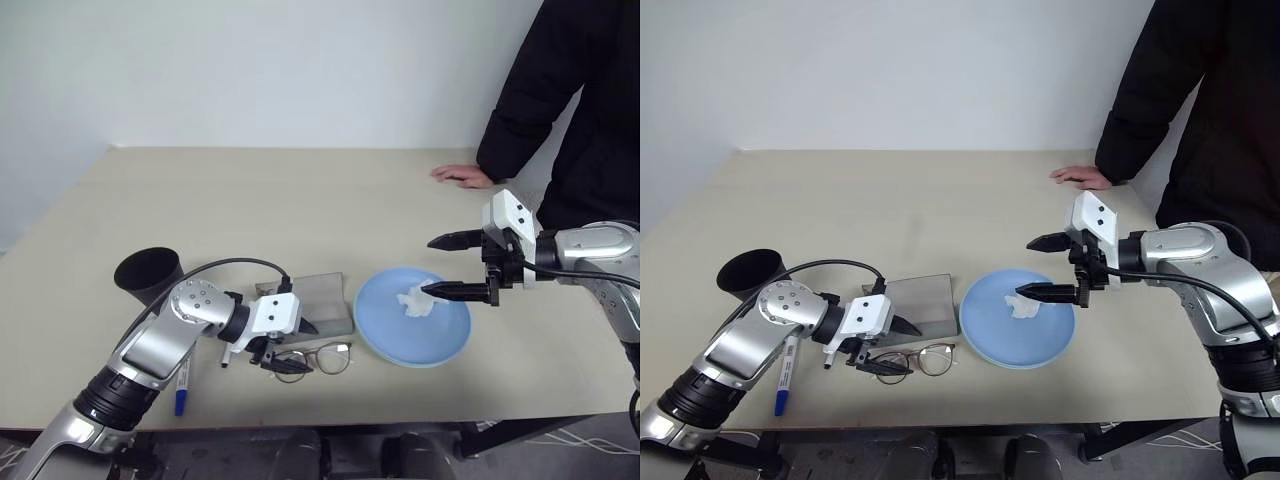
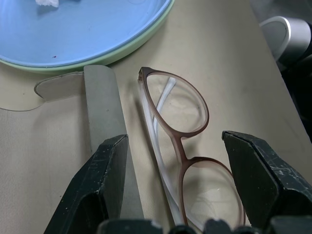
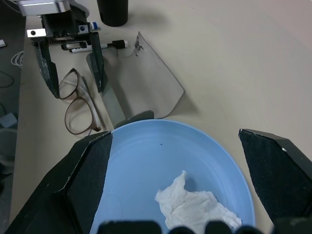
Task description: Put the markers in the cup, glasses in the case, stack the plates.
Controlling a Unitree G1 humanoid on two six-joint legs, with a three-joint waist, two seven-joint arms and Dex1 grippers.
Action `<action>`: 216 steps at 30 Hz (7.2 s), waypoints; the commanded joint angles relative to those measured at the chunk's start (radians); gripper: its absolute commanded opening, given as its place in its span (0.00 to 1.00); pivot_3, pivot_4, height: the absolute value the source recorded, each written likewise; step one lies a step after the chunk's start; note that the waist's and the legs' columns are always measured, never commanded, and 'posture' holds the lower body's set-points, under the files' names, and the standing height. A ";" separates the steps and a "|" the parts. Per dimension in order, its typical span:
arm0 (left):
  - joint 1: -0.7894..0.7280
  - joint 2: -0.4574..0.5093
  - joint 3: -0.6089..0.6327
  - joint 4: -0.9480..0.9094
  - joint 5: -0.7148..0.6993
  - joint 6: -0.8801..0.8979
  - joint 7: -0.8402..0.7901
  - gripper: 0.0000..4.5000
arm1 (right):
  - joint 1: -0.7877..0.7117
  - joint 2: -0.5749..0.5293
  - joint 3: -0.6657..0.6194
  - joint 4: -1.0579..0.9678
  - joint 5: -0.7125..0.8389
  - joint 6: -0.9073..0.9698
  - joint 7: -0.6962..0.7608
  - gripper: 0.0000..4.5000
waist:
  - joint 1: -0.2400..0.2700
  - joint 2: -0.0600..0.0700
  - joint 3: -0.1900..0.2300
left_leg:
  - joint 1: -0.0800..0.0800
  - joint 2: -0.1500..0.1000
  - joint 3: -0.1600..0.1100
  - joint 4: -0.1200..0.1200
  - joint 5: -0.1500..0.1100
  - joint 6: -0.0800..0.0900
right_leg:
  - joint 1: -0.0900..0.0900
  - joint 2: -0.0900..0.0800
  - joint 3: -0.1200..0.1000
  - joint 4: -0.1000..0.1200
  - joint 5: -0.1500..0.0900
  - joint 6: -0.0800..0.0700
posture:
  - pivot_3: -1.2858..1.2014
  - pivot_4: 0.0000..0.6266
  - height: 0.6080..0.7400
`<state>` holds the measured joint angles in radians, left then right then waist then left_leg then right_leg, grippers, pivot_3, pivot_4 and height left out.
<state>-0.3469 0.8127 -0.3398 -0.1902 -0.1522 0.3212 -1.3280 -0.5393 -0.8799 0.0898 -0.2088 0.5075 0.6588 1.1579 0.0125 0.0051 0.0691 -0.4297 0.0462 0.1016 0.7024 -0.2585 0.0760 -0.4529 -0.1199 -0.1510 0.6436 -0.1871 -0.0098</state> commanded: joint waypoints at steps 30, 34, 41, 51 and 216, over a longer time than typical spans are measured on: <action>-0.064 -0.004 -0.051 -0.040 0.073 0.004 -0.013 0.72 | -0.043 -0.052 0.039 -0.011 -0.088 -0.129 0.173 1.00 | 0.000 0.000 0.000 | 0.000 0.000 0.000 0.001 0.000 0.000 | 0.000 0.000 0.000 0.000 0.000 0.000 | 0.52 0.00 0.68; -0.061 -0.005 -0.056 -0.041 0.074 0.004 -0.017 0.72 | -0.038 -0.049 0.039 -0.015 -0.090 -0.126 0.169 1.00 | 0.000 0.000 0.000 | 0.000 0.000 0.000 0.001 0.000 0.000 | 0.000 0.000 0.000 0.000 0.000 0.000 | 0.52 0.00 0.68; -0.059 -0.006 -0.071 -0.049 0.072 0.010 -0.029 0.32 | -0.034 -0.047 0.034 -0.026 -0.083 -0.116 0.160 1.00 | 0.000 0.000 0.000 | 0.000 0.000 0.000 0.001 0.000 0.000 | 0.000 0.000 0.000 0.000 0.000 0.000 | 0.52 0.00 0.68; -0.060 -0.007 -0.079 -0.044 0.092 -0.012 -0.024 0.01 | -0.036 -0.050 0.031 -0.032 -0.076 -0.108 0.158 1.00 | 0.000 0.000 0.000 | 0.000 0.000 -0.001 0.002 0.000 0.000 | 0.001 0.000 0.000 0.000 0.000 0.000 | 0.52 0.00 0.68; -0.420 -0.206 0.030 0.639 0.269 -0.203 0.137 0.01 | -0.070 0.001 0.034 0.015 -0.088 -0.084 0.140 1.00 | 0.000 -0.001 0.000 | -0.001 -0.001 -0.003 0.011 -0.004 0.007 | 0.004 -0.003 -0.001 0.002 0.002 0.003 | 0.52 0.00 0.68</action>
<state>-0.7489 0.5922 -0.3338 0.5082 0.1394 0.1108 -1.1718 -0.5891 -0.8615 0.1483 -0.1848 0.4200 0.5877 1.2935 0.0129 0.0043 0.0687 -0.4311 0.0449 0.0985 0.7129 -0.2623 0.0825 -0.4486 -0.1225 -0.1520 0.6454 -0.1849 -0.0069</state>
